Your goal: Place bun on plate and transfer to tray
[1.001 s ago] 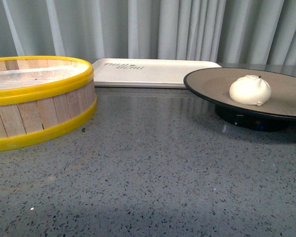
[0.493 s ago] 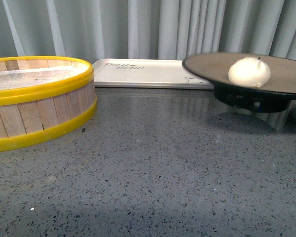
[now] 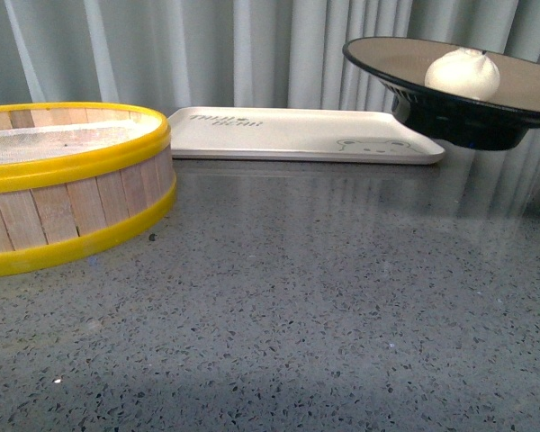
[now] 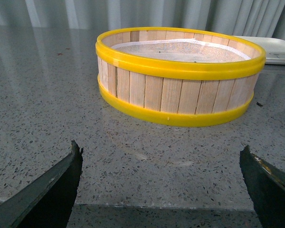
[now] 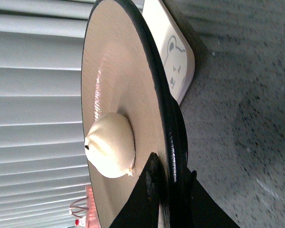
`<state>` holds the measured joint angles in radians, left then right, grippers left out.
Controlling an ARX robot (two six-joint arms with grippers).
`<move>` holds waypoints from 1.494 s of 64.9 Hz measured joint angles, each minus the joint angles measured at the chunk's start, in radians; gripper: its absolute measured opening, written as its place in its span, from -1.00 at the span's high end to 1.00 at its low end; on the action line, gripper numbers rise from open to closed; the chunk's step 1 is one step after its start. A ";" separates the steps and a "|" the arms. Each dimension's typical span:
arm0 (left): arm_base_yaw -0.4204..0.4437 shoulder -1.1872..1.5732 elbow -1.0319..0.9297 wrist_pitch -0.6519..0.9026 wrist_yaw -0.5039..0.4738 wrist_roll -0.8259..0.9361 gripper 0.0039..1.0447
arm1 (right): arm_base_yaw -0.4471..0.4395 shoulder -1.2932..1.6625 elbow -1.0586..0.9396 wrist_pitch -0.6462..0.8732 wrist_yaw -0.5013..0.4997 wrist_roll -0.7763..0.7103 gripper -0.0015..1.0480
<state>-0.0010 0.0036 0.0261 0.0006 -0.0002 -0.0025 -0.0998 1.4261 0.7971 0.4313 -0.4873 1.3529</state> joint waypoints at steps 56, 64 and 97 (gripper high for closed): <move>0.000 0.000 0.000 0.000 0.000 0.000 -0.88 | 0.105 0.504 0.635 -0.237 0.026 -0.041 0.94; 0.000 0.000 0.000 0.000 0.000 0.000 -0.88 | 0.109 0.524 0.647 -0.241 0.023 -0.044 0.94; 0.000 0.000 0.000 0.000 0.000 0.000 -0.88 | 0.106 0.644 0.780 -0.247 0.021 -0.053 0.94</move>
<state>-0.0010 0.0036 0.0261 0.0006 0.0002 -0.0025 0.0059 2.0705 1.5768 0.1844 -0.4664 1.3003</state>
